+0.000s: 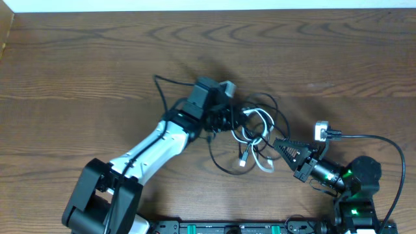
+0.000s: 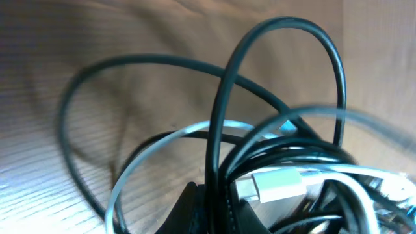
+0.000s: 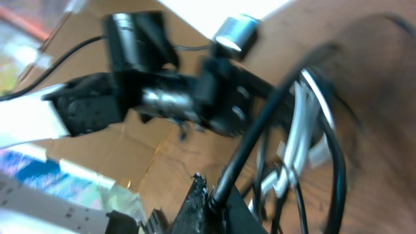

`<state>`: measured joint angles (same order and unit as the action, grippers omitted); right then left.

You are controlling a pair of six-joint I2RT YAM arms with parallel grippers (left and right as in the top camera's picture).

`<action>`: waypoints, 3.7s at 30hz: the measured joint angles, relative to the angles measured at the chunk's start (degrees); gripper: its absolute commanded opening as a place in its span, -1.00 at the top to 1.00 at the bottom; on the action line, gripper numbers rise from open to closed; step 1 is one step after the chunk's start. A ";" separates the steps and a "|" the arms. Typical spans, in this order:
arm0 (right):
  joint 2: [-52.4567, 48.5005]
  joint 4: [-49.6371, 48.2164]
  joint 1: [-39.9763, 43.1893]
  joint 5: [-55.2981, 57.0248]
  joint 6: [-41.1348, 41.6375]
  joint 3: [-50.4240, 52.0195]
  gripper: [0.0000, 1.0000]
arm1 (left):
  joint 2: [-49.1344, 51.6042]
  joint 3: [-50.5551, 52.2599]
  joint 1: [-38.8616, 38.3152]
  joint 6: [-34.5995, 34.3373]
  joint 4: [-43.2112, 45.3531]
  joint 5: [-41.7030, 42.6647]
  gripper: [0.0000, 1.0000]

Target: Untangle cables

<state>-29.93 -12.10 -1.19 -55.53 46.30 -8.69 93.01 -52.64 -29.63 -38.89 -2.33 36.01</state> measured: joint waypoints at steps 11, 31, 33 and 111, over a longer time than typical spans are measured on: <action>0.35 21.51 0.00 9.11 0.76 -0.15 -0.27 | 0.02 0.00 4.59 -15.17 -0.59 -3.80 0.85; 0.37 22.25 0.00 10.67 0.81 -0.15 -0.99 | 0.02 -0.11 4.28 -9.05 -12.11 -9.66 -0.43; 0.37 22.32 0.00 10.78 0.81 -0.15 -0.99 | 0.02 -0.11 3.82 -8.15 -13.70 -13.57 -0.42; 0.37 33.75 0.00 19.71 0.81 -0.15 -0.98 | -18.62 -1.88 -1.16 27.50 -20.59 -38.99 -0.97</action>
<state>-29.56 21.65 -1.19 -35.81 47.11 -8.84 74.39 -54.52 -30.79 -11.40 -22.92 -2.98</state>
